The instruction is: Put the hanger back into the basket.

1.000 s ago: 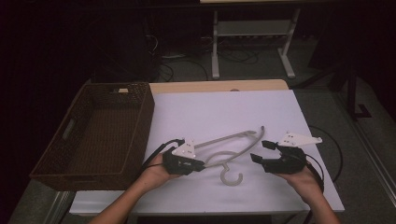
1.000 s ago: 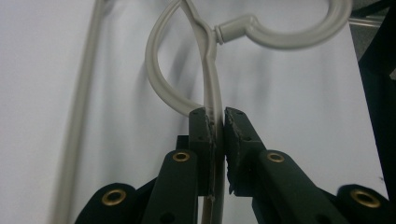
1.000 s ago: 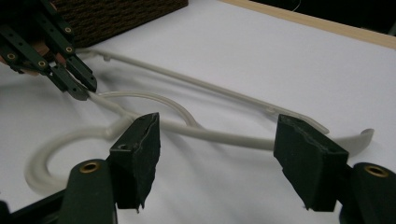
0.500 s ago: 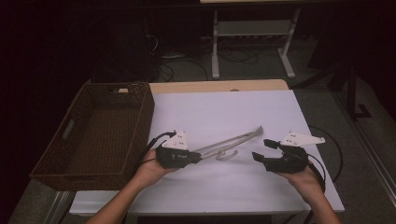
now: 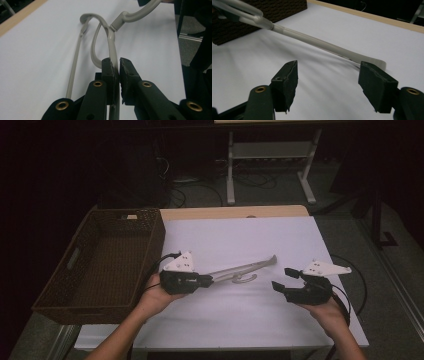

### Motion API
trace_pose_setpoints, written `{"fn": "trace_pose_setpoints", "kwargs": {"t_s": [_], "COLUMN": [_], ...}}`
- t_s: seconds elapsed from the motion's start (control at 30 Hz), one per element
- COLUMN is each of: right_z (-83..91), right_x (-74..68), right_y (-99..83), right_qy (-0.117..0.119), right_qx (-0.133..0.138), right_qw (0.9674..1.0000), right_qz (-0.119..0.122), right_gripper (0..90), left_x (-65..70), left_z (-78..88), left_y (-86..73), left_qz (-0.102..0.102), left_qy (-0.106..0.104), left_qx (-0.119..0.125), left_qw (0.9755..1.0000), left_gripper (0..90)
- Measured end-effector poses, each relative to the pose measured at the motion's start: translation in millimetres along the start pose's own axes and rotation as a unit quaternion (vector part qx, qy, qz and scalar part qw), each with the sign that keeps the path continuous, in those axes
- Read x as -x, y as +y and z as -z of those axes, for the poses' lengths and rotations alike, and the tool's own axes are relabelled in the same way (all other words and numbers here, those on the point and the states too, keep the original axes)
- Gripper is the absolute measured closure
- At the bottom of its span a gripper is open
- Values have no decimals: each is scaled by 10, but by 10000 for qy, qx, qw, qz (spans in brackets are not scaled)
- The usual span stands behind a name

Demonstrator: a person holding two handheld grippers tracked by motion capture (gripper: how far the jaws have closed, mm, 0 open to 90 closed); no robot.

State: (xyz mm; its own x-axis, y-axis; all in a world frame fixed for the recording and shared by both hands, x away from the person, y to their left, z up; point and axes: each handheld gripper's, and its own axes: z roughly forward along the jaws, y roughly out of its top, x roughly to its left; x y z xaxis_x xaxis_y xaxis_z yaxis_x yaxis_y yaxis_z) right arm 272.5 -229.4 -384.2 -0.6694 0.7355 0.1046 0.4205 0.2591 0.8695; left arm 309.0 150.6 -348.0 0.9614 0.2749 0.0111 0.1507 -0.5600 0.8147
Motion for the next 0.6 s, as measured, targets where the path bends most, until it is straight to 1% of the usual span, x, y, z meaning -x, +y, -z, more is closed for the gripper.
{"fn": "trace_pose_setpoints", "kwargs": {"t_s": [0.07, 0.23, 0.3, 0.37, 0.5, 0.6], "right_z": [8, 20, 30, 38, 43, 44], "right_x": [2, 14, 16, 21, 25, 26], "right_y": [4, 7, 11, 13, 13, 16], "right_qy": [-3, -25, -37, -47, -54, -54], "right_qx": [34, 81, 114, 129, 145, 165], "right_qw": [10000, 10000, 9999, 9999, 9999, 9998], "right_qz": [3, 3, 5, 1, -26, -2], "right_gripper": [312, 312, 312, 312, 312, 312], "left_x": [-2, -42, -59, -77, -130, -182], "left_z": [61, 246, 307, 398, 592, 754], "left_y": [59, 198, 235, 288, 360, 387], "left_qz": [-60, -50, -39, -42, 41, 79], "left_qy": [59, 203, 236, 335, 394, 493], "left_qx": [4, 202, 235, 291, 403, 510], "left_qw": [10000, 9996, 9994, 9990, 9984, 9974], "left_gripper": [836, 836, 836, 835, 835, 835]}}
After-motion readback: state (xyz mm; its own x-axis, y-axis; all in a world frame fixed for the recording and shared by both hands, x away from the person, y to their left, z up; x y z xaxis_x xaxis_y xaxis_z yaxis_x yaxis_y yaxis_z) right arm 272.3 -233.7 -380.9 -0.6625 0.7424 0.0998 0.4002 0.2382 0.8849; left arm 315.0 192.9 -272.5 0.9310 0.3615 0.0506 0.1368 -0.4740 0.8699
